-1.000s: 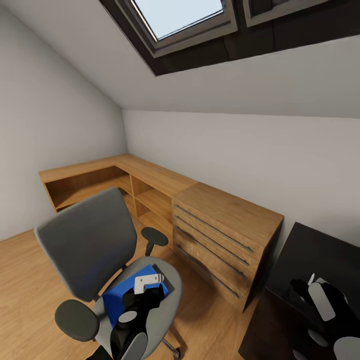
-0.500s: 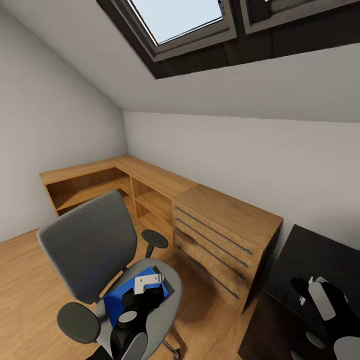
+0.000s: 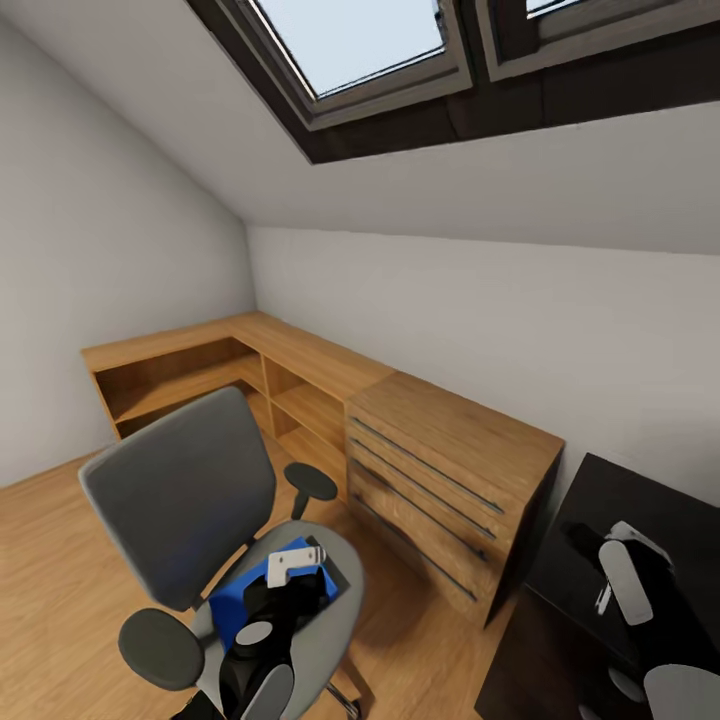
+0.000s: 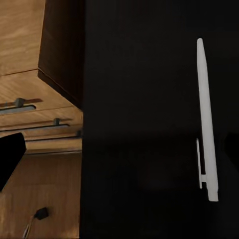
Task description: In the bedroom, organize the workspace by keeping the computer under the desk, ensuring the monitor is on the desk, placing the keyboard on the desk next to the monitor, placing the mouse on the desk next to the keyboard, moving the folder from the swivel chair onto the desk next to the mouse, stacking the notebook on top of the folder with the pen on top of the notebook, and positioning the swivel chair next to the desk.
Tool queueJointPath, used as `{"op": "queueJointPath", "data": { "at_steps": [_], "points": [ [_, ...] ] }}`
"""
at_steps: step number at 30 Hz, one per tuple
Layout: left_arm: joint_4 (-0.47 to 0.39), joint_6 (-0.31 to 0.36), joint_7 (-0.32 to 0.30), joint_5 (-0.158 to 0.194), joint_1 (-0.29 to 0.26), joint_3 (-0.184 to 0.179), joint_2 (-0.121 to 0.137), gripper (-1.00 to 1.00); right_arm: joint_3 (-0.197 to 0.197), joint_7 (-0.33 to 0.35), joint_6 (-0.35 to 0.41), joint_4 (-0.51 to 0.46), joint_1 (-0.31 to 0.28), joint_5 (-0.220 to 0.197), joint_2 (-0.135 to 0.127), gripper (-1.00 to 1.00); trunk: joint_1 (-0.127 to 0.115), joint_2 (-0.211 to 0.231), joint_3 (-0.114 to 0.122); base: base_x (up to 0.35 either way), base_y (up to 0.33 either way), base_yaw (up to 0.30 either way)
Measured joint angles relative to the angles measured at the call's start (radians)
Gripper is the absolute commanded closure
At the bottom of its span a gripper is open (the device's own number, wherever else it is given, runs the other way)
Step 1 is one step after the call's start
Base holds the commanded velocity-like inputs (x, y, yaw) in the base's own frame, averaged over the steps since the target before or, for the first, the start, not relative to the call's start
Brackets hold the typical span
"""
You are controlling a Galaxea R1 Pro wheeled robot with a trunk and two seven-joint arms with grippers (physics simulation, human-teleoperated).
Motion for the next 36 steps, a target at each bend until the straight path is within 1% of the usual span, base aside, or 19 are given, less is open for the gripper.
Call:
{"op": "queueJointPath", "data": {
  "at_steps": [6, 10, 11, 12, 13, 14, 15, 16, 19, 20, 23, 25, 28, 29, 30, 32, 36],
  "points": [
    [-0.002, 0.000, 0.000, 0.000, 0.000, 0.011, 0.001, -1.00, 0.002, -0.001, -0.001, -0.013, 0.000, 0.022, 0.017, -1.00, -0.023, 0.042, 0.019, 0.000, 0.000, 0.177],
    [-0.001, 0.001, -0.001, 0.012, 0.000, 0.066, 0.001, -1.00, 0.004, 0.001, -0.001, -0.016, 0.000, 0.065, 0.040, -1.00, -0.038, 0.070, 0.031, 0.000, 0.000, 0.257],
    [0.000, 0.002, -0.003, 0.030, 0.000, 0.096, 0.001, -1.00, 0.012, 0.001, -0.002, -0.016, 0.000, 0.086, 0.049, -1.00, -0.042, 0.077, 0.035, 0.000, 0.000, 0.267],
    [0.000, 0.002, -0.004, 0.044, 0.000, 0.112, 0.001, -1.00, 0.019, 0.002, -0.002, -0.016, 0.000, 0.098, 0.054, -1.00, -0.046, 0.084, 0.038, 0.000, 0.000, 0.273],
    [0.002, 0.008, -0.008, 0.145, 0.000, 0.203, 0.006, -1.00, 0.079, 0.003, -0.007, -0.013, 0.001, 0.162, 0.070, -1.00, -0.050, 0.091, 0.041, 0.000, 0.000, 0.274],
    [0.002, 0.007, -0.008, 0.162, 0.000, 0.224, 0.009, -1.00, 0.090, 0.003, -0.007, -0.012, 0.000, 0.172, 0.073, -1.00, -0.054, 0.098, 0.044, 0.000, 0.000, 0.274],
    [0.002, 0.007, -0.009, 0.173, 0.000, 0.238, 0.014, -1.00, 0.097, 0.003, -0.007, -0.012, 0.000, 0.176, 0.076, -1.00, -0.058, 0.105, 0.047, 0.000, 0.000, 0.275],
    [0.002, 0.008, -0.010, 0.191, 0.000, 0.279, 0.025, -1.00, 0.120, 0.003, -0.008, -0.010, 0.001, 0.182, 0.094, -1.00, -0.061, 0.112, 0.050, 0.000, 0.000, 0.275],
    [0.002, 0.008, -0.011, 0.203, 0.000, 0.315, 0.031, -1.00, 0.134, 0.003, -0.008, -0.010, 0.001, 0.190, 0.112, -1.00, -0.073, 0.133, 0.060, 0.000, 0.000, 0.275],
    [0.002, 0.008, -0.011, 0.207, 0.000, 0.333, 0.034, -1.00, 0.139, 0.003, -0.008, -0.009, 0.002, 0.194, 0.120, -1.00, -0.077, 0.140, 0.063, 0.000, 0.000, 0.276],
    [0.002, 0.006, -0.010, 0.211, 0.000, 0.354, 0.036, -1.00, 0.151, 0.004, -0.008, -0.006, 0.002, 0.204, 0.134, -1.00, -0.088, 0.161, 0.072, 0.000, 0.000, 0.276],
    [0.002, 0.005, -0.010, 0.212, 0.000, 0.360, 0.036, -1.00, 0.170, 0.004, -0.008, -0.002, 0.002, 0.208, 0.144, -1.00, -0.096, 0.175, 0.078, 0.000, 0.000, 0.277],
    [0.002, 0.004, -0.010, 0.212, 0.000, 0.363, 0.036, -1.00, 0.221, 0.003, -0.011, 0.018, 0.002, 0.210, 0.167, -1.00, -0.107, 0.196, 0.088, 0.000, 0.000, 0.277],
    [0.002, 0.004, -0.010, 0.212, 0.000, 0.363, 0.036, -1.00, 0.232, 0.003, -0.011, 0.022, 0.002, 0.212, 0.171, -1.00, -0.111, 0.203, 0.091, 0.000, 0.000, 0.277],
    [0.002, 0.004, -0.010, 0.210, 0.000, 0.363, 0.036, -1.00, 0.251, 0.003, -0.011, 0.030, 0.002, 0.211, 0.178, -1.00, -0.111, 0.204, 0.091, 0.000, 0.000, 0.277],
    [0.002, 0.003, -0.010, 0.210, 0.000, 0.364, 0.036, -1.00, 0.273, 0.003, -0.011, 0.045, 0.002, 0.212, 0.185, -1.00, -0.111, 0.204, 0.091, 0.000, 0.000, 0.277],
    [0.002, 0.001, -0.010, 0.209, 0.000, 0.363, 0.035, -1.00, 0.295, 0.004, -0.021, 0.071, 0.002, 0.212, 0.192, -1.00, -0.111, 0.204, 0.091, 0.000, 0.000, 0.277]
  ]
}}
